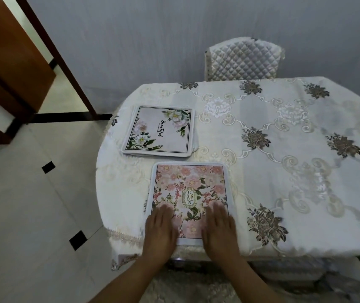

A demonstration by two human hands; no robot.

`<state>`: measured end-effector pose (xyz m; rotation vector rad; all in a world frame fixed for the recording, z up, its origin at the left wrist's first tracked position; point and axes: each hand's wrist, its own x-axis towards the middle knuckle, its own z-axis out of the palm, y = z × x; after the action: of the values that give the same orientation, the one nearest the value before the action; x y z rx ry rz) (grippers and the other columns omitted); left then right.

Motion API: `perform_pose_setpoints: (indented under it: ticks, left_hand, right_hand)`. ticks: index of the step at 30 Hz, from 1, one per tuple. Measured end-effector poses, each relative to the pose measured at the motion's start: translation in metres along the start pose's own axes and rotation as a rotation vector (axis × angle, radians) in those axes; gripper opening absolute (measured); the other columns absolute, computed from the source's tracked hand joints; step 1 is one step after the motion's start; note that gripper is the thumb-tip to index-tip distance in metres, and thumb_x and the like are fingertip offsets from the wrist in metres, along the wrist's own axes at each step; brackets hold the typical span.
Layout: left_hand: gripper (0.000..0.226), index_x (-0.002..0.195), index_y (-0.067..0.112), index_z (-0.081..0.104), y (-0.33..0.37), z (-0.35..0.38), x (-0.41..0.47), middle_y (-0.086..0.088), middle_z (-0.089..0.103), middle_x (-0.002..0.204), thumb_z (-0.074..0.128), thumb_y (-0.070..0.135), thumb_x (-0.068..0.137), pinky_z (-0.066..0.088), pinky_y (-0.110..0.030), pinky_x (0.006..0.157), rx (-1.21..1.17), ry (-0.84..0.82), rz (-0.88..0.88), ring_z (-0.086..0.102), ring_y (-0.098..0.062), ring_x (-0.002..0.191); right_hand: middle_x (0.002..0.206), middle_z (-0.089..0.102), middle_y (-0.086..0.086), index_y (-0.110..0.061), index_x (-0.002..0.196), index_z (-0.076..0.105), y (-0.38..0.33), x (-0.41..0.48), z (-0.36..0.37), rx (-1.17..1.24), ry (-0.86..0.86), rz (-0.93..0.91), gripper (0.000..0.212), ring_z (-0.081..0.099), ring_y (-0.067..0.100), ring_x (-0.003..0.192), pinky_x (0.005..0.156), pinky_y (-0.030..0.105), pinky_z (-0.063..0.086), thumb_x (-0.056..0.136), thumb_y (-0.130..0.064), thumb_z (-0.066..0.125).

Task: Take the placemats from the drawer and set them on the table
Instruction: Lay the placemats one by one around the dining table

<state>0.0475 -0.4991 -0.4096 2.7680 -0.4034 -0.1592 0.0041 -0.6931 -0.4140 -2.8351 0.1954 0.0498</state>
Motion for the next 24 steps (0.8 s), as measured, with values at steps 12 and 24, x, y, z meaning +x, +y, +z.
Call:
perform_pose_setpoints:
  ticks: [12,24]
  left_hand:
    - [0.059,0.154,0.025,0.014,-0.007,0.023,0.021,-0.003,0.007,0.162,0.018,0.050,0.101,0.002,-0.044,0.119,0.139,-0.149,0.130,-0.002,-0.023,0.150]
    - [0.060,0.154,0.024,0.014,-0.042,0.014,0.024,-0.002,0.007,0.162,0.019,0.051,0.101,0.001,-0.046,0.119,0.047,-0.173,0.076,-0.006,-0.023,0.150]
  right_hand:
    - [0.161,0.016,0.008,-0.011,0.153,0.020,-0.020,0.020,0.035,-0.081,-0.165,-0.090,0.063,0.010,0.025,0.150,0.117,0.045,0.008,0.101,-0.046,0.020]
    - [0.163,0.007,0.009,-0.011,0.154,0.011,0.024,0.032,0.013,0.034,-0.140,0.025,0.064,0.005,0.025,0.151,0.121,0.034,-0.005,0.100,-0.046,0.015]
